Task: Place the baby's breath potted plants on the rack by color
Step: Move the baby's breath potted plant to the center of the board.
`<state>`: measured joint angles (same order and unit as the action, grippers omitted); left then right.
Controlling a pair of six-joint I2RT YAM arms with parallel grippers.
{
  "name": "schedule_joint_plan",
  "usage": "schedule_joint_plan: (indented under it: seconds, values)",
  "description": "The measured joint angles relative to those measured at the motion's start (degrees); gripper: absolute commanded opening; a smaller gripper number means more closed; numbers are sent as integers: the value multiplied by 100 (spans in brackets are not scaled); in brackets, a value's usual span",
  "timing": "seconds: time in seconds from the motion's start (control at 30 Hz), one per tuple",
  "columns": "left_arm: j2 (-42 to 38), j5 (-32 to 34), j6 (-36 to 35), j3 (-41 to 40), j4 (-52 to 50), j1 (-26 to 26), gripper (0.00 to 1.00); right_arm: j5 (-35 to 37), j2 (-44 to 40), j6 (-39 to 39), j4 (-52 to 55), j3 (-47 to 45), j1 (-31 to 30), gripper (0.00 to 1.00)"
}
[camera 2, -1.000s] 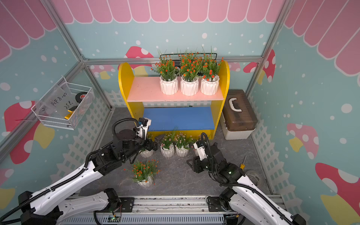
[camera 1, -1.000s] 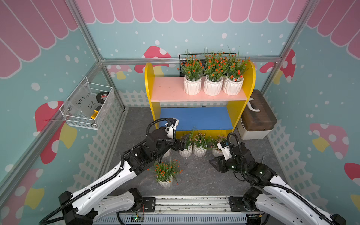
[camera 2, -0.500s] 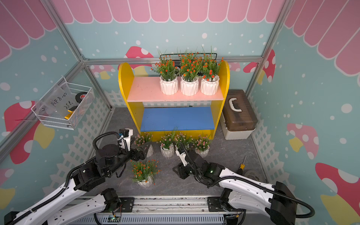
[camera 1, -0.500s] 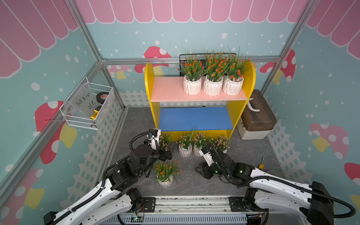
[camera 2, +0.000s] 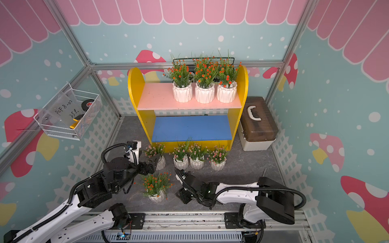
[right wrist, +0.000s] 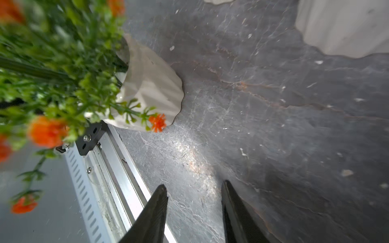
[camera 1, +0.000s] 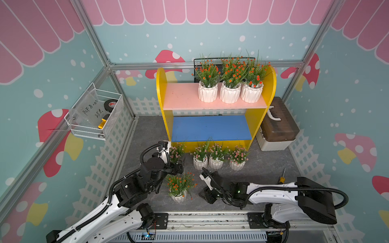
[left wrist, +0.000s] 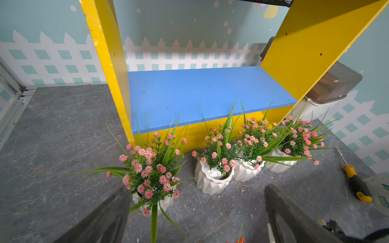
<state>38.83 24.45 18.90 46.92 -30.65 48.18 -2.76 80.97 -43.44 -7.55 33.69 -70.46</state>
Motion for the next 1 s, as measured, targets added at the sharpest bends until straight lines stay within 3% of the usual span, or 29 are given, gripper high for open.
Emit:
schedule_joint_plan:
  seconds: [0.43, 1.0]
  values:
    - [-232, 107, 37, -98, -52, 0, 97, -264, 1029, -33, -815, 817, -236, 40]
    - [-227, 153, 44, -105, -59, 0, 97, -9, 1069, 118, -496, 1266, -240, 37]
